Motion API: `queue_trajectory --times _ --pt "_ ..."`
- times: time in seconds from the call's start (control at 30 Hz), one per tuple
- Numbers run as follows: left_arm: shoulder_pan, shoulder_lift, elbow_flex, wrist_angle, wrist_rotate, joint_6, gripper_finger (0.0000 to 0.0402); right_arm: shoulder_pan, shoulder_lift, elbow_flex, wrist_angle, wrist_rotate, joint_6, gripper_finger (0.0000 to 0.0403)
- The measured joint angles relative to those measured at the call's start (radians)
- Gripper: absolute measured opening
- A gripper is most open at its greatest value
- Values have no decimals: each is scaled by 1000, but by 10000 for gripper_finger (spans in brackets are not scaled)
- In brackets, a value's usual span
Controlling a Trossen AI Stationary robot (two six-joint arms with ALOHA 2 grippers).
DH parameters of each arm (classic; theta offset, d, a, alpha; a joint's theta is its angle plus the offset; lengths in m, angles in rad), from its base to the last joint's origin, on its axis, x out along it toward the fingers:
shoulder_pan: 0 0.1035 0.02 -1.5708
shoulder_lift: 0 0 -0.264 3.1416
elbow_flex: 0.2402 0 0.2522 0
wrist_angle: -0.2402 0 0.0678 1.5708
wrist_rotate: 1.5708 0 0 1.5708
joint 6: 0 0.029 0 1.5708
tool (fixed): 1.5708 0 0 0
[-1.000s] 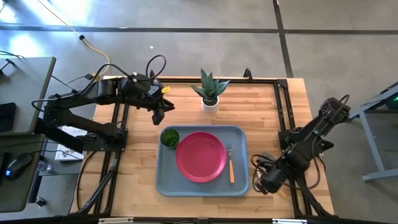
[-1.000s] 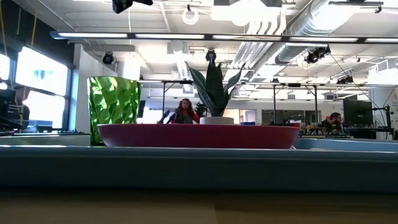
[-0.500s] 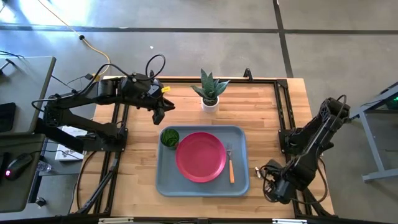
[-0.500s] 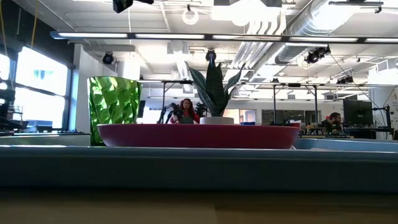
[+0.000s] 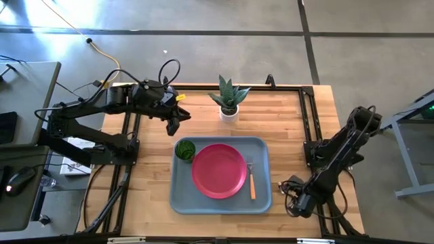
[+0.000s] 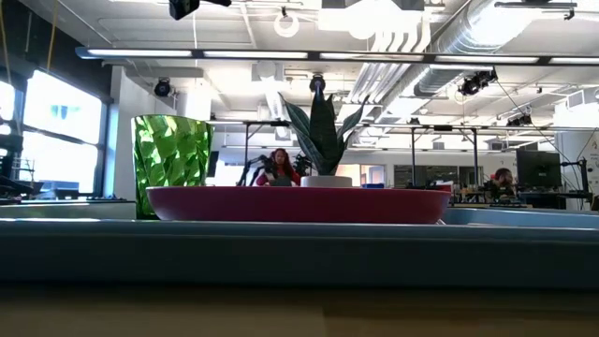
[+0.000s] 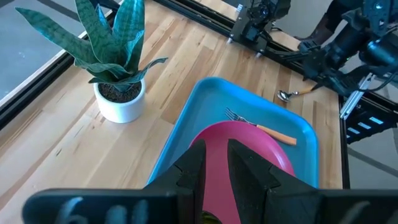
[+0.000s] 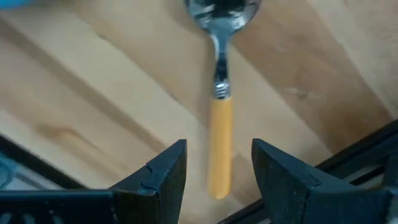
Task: Pick and place plate/cup/fork/spoon on tray
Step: Put the orange spoon on the light blue tray beside the orange fork
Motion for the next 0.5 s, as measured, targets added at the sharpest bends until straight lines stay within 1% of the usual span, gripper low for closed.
queue_trajectory --times 0.1,0.23,0.37,0.5 --pt "0 0 0 0 0 0 58 0 0 -26 17 -1 -13 170" --pt "0 0 0 0 0 -17 58 0 0 -64 91 -4 -27 170" --pt "0 0 0 0 0 -18 58 -1 0 -86 87 -2 -26 170" --pt "0 0 0 0 0 -21 58 -1 0 -120 157 4 -27 170"
